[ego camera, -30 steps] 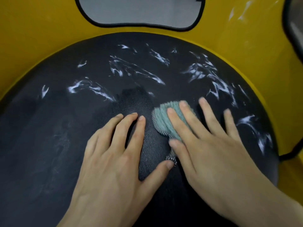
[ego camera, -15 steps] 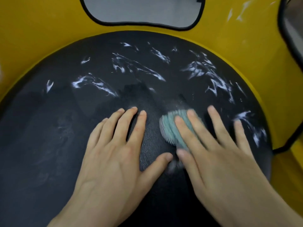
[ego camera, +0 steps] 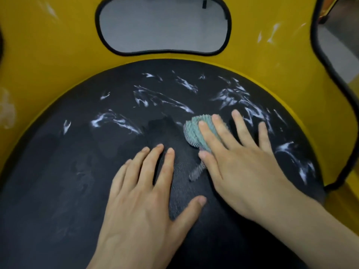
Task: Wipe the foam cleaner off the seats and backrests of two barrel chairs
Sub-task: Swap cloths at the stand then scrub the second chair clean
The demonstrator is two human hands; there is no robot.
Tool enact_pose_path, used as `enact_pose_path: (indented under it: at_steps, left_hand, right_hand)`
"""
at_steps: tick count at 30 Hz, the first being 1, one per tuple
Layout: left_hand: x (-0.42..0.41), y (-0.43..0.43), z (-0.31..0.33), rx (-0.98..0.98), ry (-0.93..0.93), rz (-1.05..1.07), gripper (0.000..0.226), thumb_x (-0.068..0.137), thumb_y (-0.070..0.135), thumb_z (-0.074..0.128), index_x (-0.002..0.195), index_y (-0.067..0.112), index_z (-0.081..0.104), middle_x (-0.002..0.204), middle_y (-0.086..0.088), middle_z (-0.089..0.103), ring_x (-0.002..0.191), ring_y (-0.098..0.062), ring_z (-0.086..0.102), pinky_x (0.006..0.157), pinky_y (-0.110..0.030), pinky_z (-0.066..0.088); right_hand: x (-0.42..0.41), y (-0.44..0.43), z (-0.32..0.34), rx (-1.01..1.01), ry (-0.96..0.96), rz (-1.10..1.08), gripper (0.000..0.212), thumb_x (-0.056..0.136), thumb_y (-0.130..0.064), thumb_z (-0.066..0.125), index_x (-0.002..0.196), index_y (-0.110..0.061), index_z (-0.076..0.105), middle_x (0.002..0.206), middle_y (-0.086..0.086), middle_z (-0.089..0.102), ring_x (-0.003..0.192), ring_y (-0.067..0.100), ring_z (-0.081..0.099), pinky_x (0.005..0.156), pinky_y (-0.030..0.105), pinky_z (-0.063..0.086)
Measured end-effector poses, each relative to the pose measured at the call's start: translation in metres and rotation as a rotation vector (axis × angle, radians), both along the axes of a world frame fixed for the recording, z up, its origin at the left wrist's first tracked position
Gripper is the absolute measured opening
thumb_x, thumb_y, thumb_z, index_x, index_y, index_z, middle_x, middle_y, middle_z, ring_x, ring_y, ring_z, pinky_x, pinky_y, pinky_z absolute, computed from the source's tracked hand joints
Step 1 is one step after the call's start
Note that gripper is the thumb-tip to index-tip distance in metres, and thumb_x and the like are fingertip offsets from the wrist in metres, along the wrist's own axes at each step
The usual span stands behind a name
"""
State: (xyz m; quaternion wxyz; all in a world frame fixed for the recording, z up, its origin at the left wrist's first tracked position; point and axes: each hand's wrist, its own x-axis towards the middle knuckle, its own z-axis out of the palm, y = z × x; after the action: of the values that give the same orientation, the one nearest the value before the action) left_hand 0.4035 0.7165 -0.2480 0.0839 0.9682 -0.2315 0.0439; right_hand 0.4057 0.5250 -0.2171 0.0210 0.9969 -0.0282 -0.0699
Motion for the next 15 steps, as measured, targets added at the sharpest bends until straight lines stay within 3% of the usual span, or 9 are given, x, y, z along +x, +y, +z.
enact_pose_path:
  at_steps: [3,6,9,12,15]
  left_hand:
    - [0.000,0.002,-0.001,-0.016,-0.012,-0.005,0.090,0.087,0.077,0.039,0.148,0.013,0.053,0.153,-0.007,0.050,0.143,-0.030,0.044,0.113,-0.047,0.028]
    - [0.000,0.001,-0.003,-0.015,-0.032,-0.016,0.091,0.086,0.078,0.039,0.147,0.012,0.054,0.152,-0.007,0.051,0.141,-0.031,0.047,0.114,-0.046,0.026]
    - [0.001,0.001,-0.003,-0.023,-0.045,-0.011,0.091,0.085,0.077,0.040,0.147,0.012,0.054,0.152,-0.008,0.051,0.141,-0.032,0.047,0.114,-0.047,0.027]
    - [0.001,0.002,-0.002,-0.011,-0.027,-0.007,0.091,0.087,0.077,0.038,0.149,0.013,0.052,0.153,-0.007,0.049,0.143,-0.031,0.045,0.113,-0.048,0.027]
    - [0.000,0.001,0.001,0.009,-0.011,-0.008,0.089,0.090,0.077,0.035,0.150,0.013,0.050,0.154,-0.007,0.049,0.144,-0.029,0.043,0.114,-0.046,0.024]
  right_hand:
    - [-0.059,0.004,-0.008,0.022,-0.053,0.041,0.060,0.103,-0.050,0.020,0.154,-0.027,0.039,0.160,0.001,0.037,0.150,0.035,0.027,0.109,0.070,0.029]
    - [-0.084,0.000,-0.011,0.013,-0.022,0.060,0.060,0.104,-0.052,0.017,0.149,-0.028,0.048,0.155,0.001,0.045,0.142,0.039,0.039,0.101,0.071,0.036]
    - [-0.048,-0.002,-0.001,0.029,0.019,0.049,0.061,0.102,-0.054,0.017,0.156,-0.032,0.034,0.161,-0.005,0.034,0.151,0.034,0.025,0.110,0.071,0.027]
    - [0.012,-0.005,0.006,0.072,0.067,-0.047,0.059,0.100,-0.058,-0.004,0.156,-0.044,-0.015,0.166,-0.016,-0.014,0.152,0.025,-0.022,0.120,0.065,-0.005]
    - [0.036,-0.008,0.006,0.069,0.082,-0.079,0.060,0.099,-0.060,-0.005,0.154,-0.043,-0.023,0.164,-0.016,-0.023,0.148,0.021,-0.032,0.120,0.060,-0.012]
